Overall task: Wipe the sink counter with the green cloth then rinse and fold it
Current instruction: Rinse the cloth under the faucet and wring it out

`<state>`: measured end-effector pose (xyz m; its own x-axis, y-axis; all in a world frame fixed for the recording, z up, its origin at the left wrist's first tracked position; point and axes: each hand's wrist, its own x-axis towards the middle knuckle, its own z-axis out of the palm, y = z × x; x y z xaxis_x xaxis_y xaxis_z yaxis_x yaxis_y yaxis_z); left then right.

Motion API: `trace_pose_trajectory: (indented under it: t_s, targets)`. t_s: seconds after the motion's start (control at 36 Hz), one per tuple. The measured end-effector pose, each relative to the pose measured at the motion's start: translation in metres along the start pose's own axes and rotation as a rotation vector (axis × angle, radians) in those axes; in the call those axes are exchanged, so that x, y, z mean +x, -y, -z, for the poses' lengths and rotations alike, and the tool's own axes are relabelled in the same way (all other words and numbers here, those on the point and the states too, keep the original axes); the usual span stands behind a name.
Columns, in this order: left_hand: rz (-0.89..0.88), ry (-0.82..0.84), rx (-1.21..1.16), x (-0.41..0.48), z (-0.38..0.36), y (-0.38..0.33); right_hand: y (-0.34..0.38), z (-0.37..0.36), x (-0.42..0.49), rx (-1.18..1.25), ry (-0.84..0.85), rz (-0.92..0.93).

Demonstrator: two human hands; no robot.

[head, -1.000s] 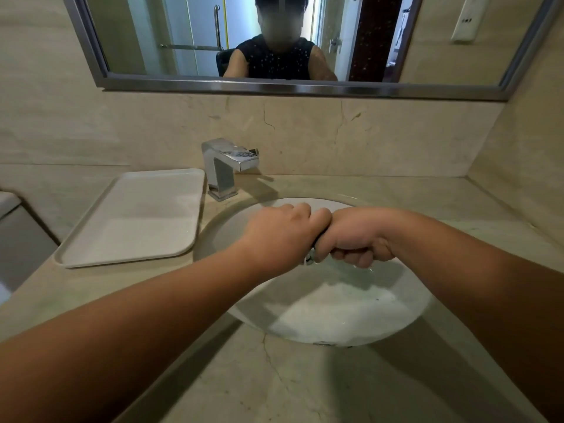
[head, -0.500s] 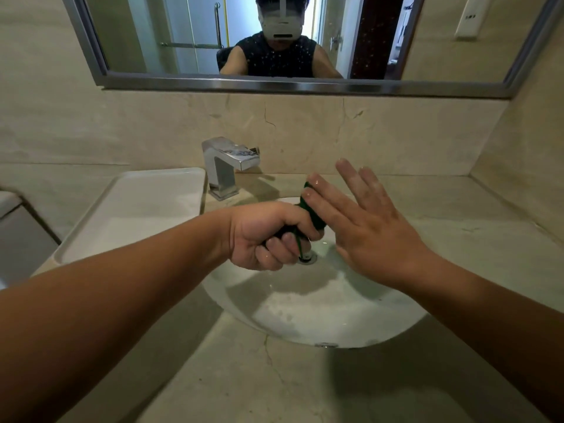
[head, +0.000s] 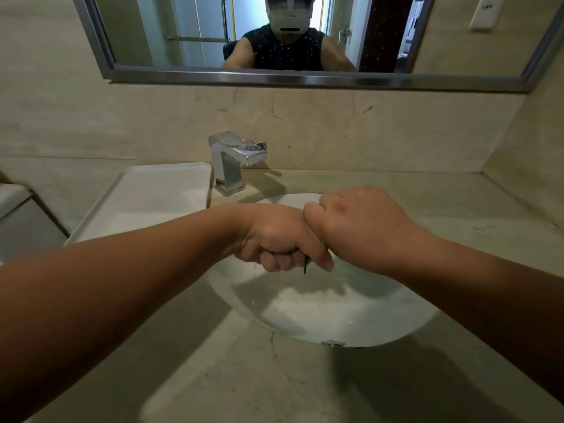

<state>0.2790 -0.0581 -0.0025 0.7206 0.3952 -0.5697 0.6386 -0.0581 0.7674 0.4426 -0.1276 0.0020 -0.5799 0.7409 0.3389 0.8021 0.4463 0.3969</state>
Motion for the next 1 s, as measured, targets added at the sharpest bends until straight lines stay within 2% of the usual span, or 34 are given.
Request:
trace_pose_trajectory:
  t_s: [0.08,0.14,0.22,0.33,0.44,0.56,0.64,0.83,1.0]
  targets:
    - [-0.03,-0.277,0.143,0.01,-0.01,-0.005,0.003,-0.005,0.005,-0.059,0.198,-0.168]
    - [-0.05,-0.439,0.365,0.017,-0.012,-0.01,0.001,-0.004,0.01,-0.097,0.303,-0.27]
    - [-0.161,-0.587,0.715,0.021,-0.011,-0.018,-0.002,-0.002,0.016,-0.031,0.38,-0.37]
    - [-0.225,-0.723,0.928,0.021,-0.009,-0.018,-0.009,-0.003,0.017,0.167,0.461,-0.47]
    - [-0.272,-0.817,1.098,0.025,-0.01,-0.017,-0.011,-0.008,0.015,0.445,0.472,-0.495]
    - [-0.363,-0.897,1.257,0.025,-0.008,-0.011,-0.008,-0.011,0.009,0.89,0.416,-0.683]
    - [-0.413,-0.919,1.342,0.024,-0.009,-0.003,-0.002,-0.017,0.003,1.11,0.437,-0.794]
    - [-0.466,-0.969,1.35,0.029,-0.012,0.006,-0.002,-0.02,-0.003,1.197,0.474,-0.874]
    - [-0.503,-0.941,1.36,0.027,-0.014,0.004,-0.009,-0.012,-0.002,1.303,0.602,-0.884]
